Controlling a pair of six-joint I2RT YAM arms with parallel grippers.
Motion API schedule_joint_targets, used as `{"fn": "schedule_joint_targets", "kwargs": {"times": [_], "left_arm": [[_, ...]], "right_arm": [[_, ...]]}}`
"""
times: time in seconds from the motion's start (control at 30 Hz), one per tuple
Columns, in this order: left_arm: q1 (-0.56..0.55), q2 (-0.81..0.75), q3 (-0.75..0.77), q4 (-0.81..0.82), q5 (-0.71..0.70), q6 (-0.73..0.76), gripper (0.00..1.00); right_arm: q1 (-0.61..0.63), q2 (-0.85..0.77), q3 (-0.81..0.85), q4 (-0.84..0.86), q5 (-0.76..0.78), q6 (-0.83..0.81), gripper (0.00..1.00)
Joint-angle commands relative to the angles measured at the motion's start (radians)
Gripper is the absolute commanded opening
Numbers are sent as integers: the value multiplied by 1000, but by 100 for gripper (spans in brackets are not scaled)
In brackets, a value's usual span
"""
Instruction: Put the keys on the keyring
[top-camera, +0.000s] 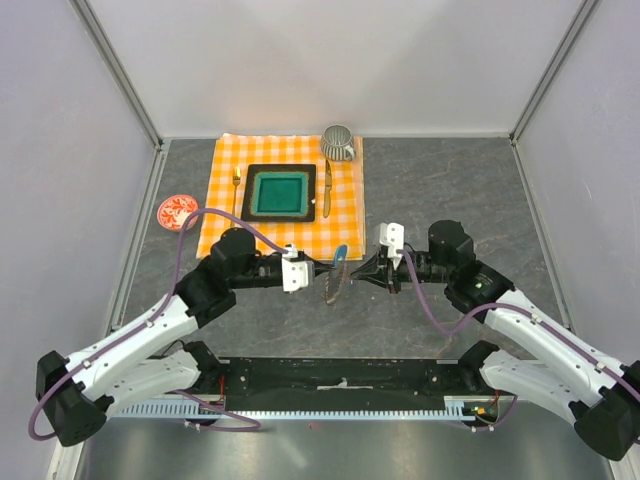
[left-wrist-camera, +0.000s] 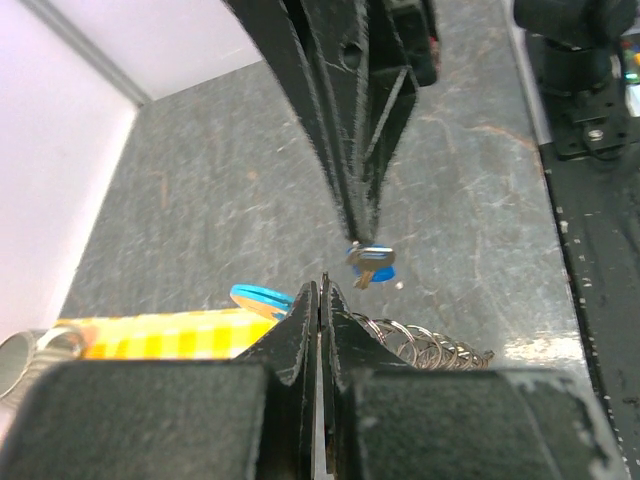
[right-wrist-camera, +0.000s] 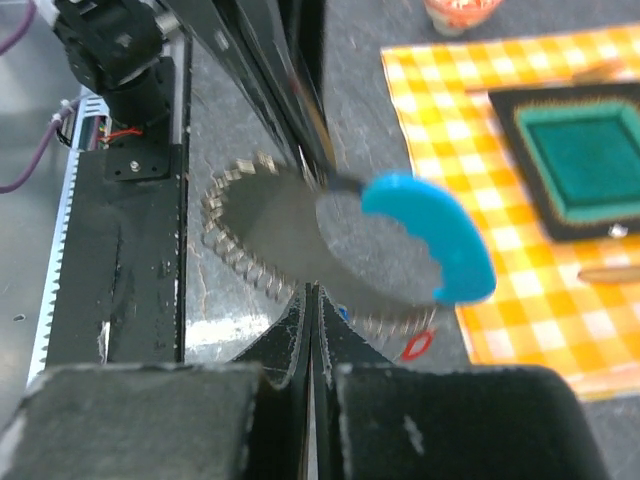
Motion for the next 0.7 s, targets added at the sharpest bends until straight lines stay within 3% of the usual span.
{"fn": "schedule_joint_targets", "kwargs": {"times": [0.0, 0.33, 0.67], "left_arm": [[-9, -91, 12, -15, -170, -24, 2], [-10, -389, -67, -180, -468, -29, 2], [-9, -555, -154, -172, -600, -43, 2]], "right_arm": [[4, 7, 19, -95, 148, 104, 0], [6, 148, 77, -326, 336, 217, 0], [95, 561, 220, -297, 468, 165, 0]]}}
